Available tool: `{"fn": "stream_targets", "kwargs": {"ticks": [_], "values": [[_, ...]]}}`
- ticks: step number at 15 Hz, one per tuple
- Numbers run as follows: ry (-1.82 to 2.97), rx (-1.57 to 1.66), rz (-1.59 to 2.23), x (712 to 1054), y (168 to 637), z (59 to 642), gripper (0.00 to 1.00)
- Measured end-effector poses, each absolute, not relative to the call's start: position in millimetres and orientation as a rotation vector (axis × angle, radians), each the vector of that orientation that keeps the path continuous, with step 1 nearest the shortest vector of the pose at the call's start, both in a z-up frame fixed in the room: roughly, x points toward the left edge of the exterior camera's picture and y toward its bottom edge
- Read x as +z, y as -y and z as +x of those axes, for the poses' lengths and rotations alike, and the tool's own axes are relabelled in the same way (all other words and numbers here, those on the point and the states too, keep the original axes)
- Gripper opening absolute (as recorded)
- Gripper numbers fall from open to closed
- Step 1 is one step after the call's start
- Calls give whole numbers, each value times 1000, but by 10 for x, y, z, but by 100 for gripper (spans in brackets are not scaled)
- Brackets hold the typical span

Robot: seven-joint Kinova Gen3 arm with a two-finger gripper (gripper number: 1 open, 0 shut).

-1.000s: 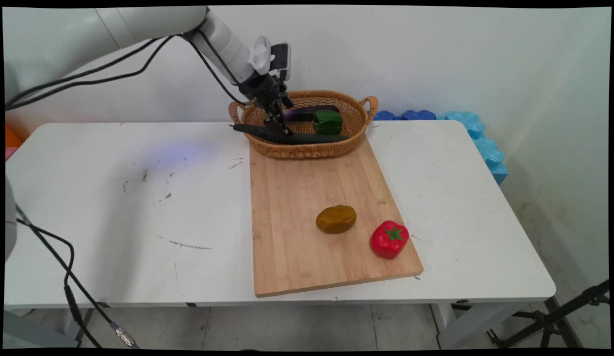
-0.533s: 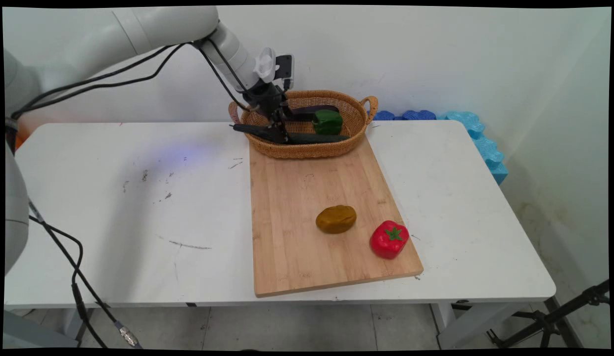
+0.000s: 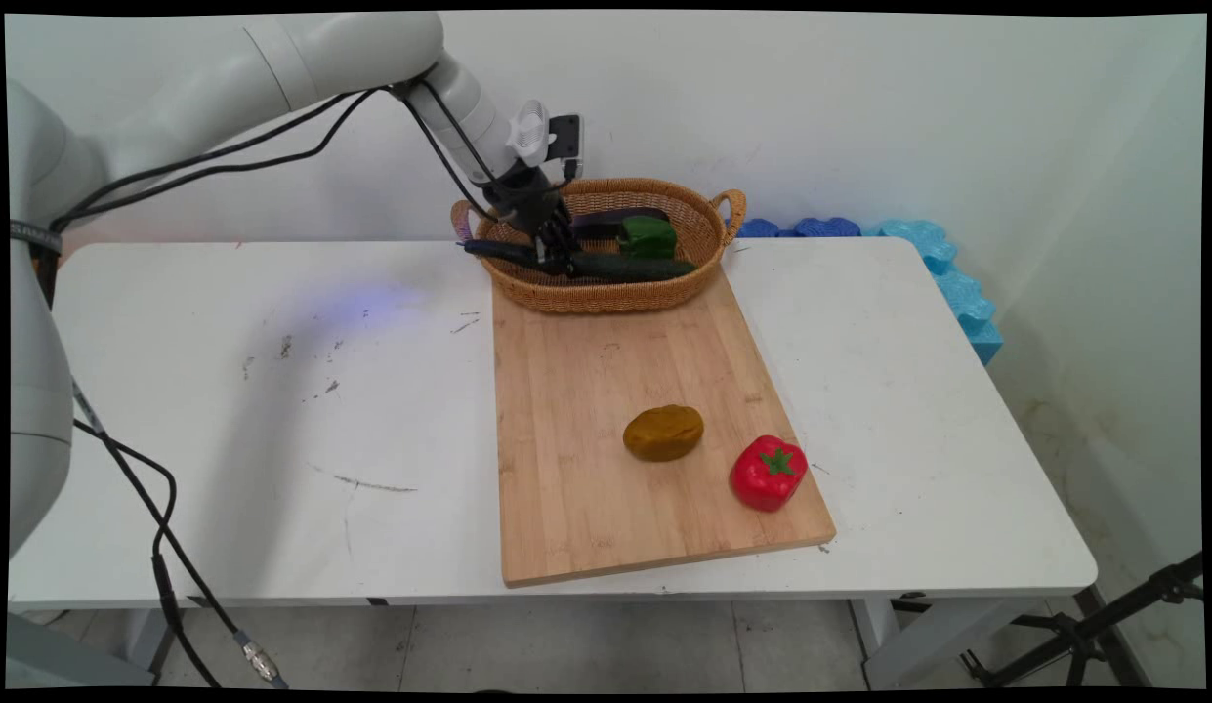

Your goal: Place the picked object on the cutting board

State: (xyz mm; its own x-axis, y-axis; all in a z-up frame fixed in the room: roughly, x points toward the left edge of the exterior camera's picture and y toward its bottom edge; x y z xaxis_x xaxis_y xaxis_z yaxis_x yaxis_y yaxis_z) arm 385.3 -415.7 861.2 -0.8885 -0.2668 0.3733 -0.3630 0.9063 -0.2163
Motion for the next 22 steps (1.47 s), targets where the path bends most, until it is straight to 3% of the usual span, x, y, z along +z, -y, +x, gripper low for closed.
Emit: {"fn": "stream_targets", "kwargs": {"ticks": [9,22], "values": [[2717,397,468,8768,4159,3824,0],[2643,422,527,9526,3676,3706,0]]}}
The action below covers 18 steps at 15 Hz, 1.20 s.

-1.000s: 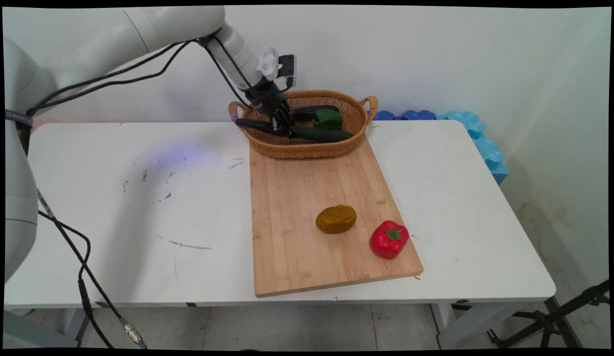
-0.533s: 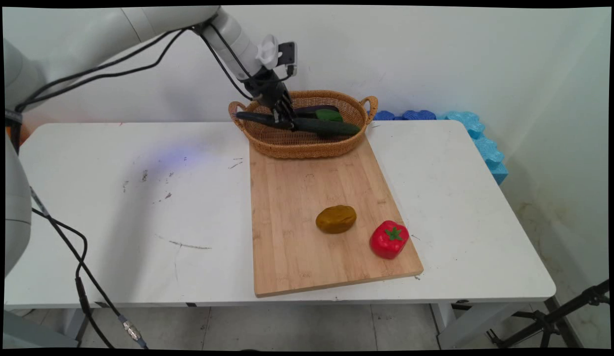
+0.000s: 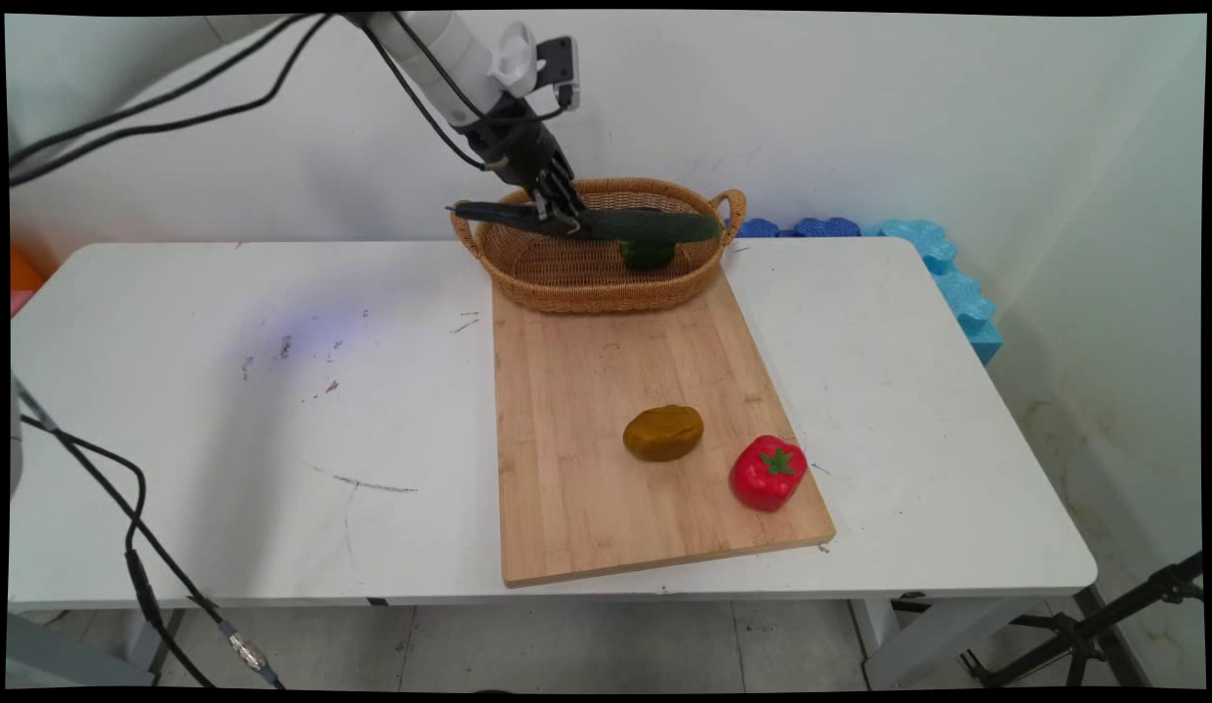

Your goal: Place the picked object on the cutting board

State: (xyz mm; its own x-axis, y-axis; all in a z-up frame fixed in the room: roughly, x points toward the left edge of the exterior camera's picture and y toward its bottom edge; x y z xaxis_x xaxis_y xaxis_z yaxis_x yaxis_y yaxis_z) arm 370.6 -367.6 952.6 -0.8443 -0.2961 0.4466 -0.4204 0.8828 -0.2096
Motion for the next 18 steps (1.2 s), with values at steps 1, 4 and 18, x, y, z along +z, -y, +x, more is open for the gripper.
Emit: {"fn": "stream_targets", "kwargs": {"ticks": [1,4,18], "values": [[2635,420,542,9583,3605,3699,0],[2616,399,582,9691,3366,3656,0],[2556,295,740,9188,2680,3335,0]]}}
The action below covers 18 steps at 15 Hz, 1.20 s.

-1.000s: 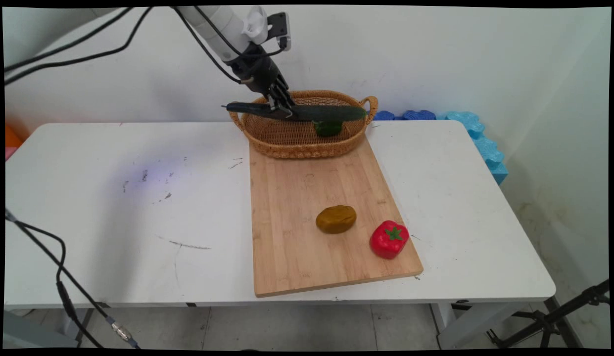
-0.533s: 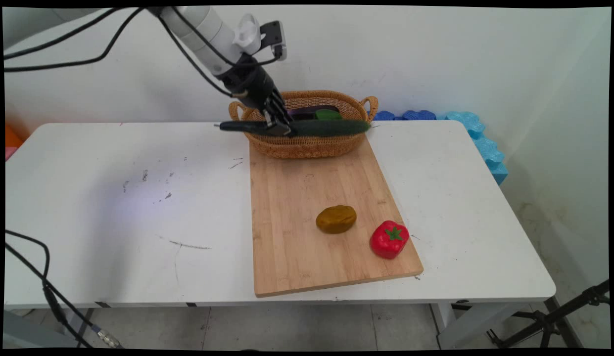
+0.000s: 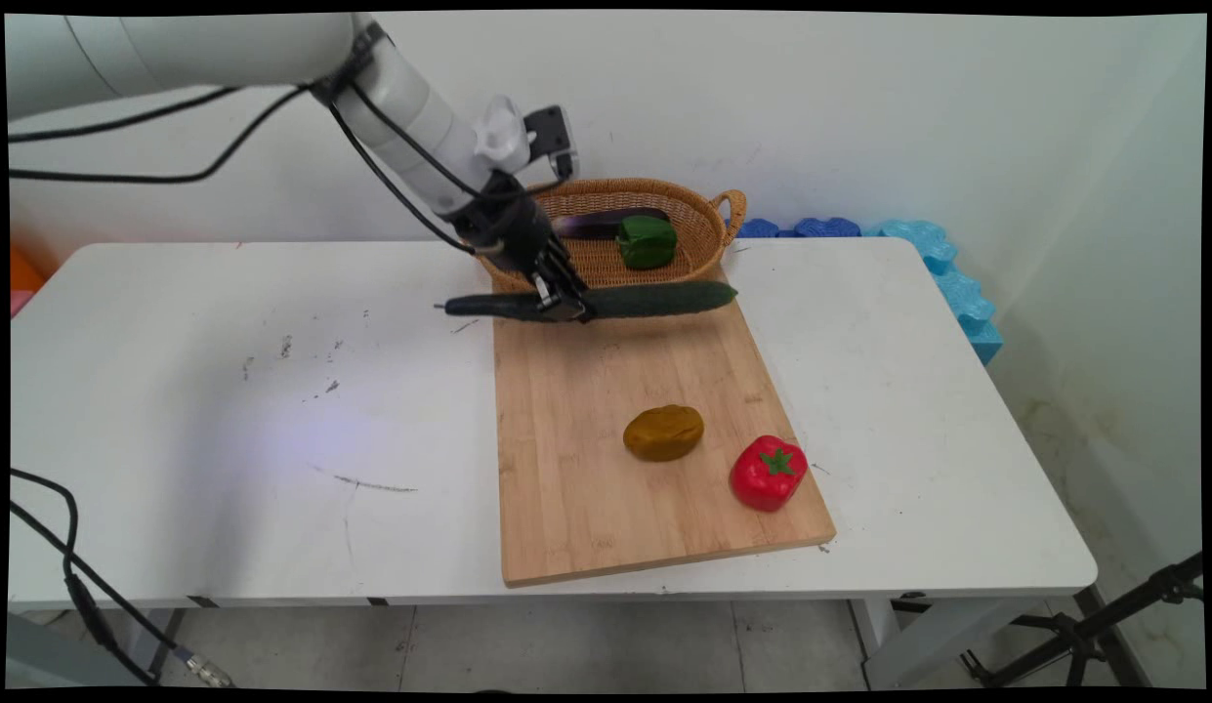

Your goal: Place the picked object on the cutting board

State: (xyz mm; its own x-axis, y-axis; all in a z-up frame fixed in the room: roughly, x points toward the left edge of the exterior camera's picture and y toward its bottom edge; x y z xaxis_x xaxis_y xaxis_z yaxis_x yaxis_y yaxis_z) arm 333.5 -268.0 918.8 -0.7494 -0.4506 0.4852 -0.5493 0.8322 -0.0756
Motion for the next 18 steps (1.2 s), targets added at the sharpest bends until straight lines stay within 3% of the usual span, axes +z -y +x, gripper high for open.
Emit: {"fn": "stream_targets", "kwargs": {"ticks": [12,13,18], "values": [[2532,286,844,8378,2798,3226,0],[2530,283,842,8334,2798,3212,100],[2530,274,820,8222,2758,3185,100]]}}
